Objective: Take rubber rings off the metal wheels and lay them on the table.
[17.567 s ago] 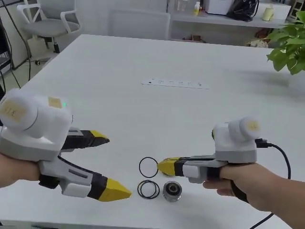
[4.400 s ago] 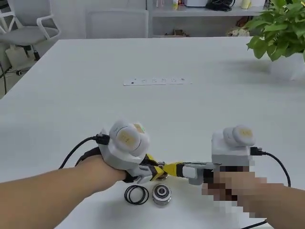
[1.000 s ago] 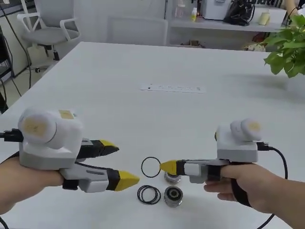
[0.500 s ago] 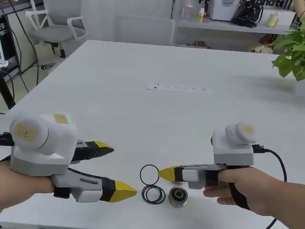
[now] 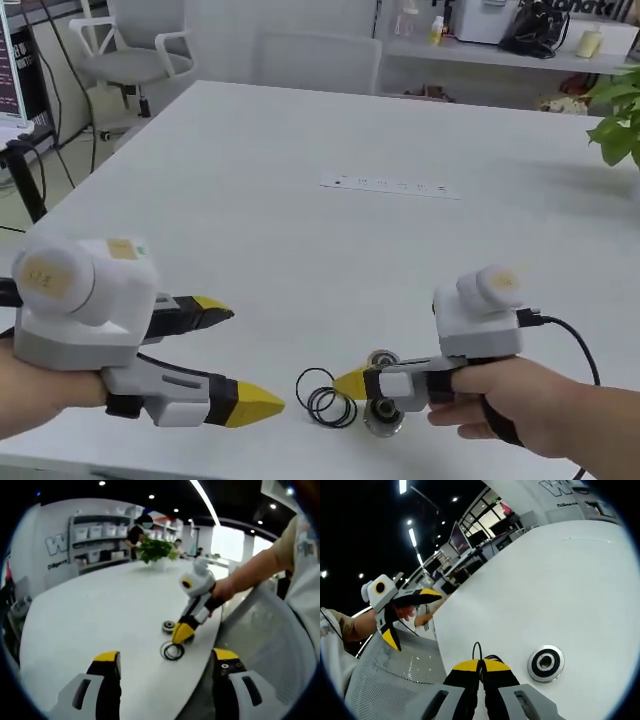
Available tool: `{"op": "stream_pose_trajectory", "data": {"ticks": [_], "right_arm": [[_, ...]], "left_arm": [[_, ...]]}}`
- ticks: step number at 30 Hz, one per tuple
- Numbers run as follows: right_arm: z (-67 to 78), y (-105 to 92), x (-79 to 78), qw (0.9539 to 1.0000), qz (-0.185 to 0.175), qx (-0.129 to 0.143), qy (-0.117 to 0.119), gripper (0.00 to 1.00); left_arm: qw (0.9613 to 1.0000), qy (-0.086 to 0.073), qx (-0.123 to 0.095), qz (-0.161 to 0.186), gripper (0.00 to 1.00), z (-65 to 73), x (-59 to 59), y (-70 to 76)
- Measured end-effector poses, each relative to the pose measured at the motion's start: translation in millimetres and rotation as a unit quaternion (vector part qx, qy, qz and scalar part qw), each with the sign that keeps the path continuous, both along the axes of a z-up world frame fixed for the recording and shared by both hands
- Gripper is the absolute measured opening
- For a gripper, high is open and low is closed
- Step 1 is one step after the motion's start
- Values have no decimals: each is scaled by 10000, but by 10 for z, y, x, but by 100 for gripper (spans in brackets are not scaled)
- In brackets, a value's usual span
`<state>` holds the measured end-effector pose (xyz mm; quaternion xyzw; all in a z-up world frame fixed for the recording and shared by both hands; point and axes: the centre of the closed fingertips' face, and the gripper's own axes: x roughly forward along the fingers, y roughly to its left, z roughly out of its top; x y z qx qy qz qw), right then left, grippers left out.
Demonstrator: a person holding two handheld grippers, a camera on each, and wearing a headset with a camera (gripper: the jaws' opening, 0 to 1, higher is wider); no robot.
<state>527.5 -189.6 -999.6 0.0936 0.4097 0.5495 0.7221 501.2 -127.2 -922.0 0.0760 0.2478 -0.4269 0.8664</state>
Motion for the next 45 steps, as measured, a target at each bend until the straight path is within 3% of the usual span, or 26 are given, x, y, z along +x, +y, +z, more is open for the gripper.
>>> {"op": "stream_pose_trajectory", "data": {"ticks": [3, 17, 30, 45], "right_arm": [[-66, -9, -9, 9999, 69, -134, -37, 0], [-111, -34, 41, 9985, 72, -402, -374, 1], [-67, -22, -63, 9927, 499, -613, -912, 22], [227, -107, -40, 9850, 593, -451, -1554, 48]], "left_arm": [[10000, -5, 2, 18, 75, 5, 3, 10], [10000, 19, 19, 14, 75, -2, -1, -2], [10000, 38, 40, -41, 75, -2, -10, -19], [10000, 33, 27, -32, 75, 28, 3, -25]]}}
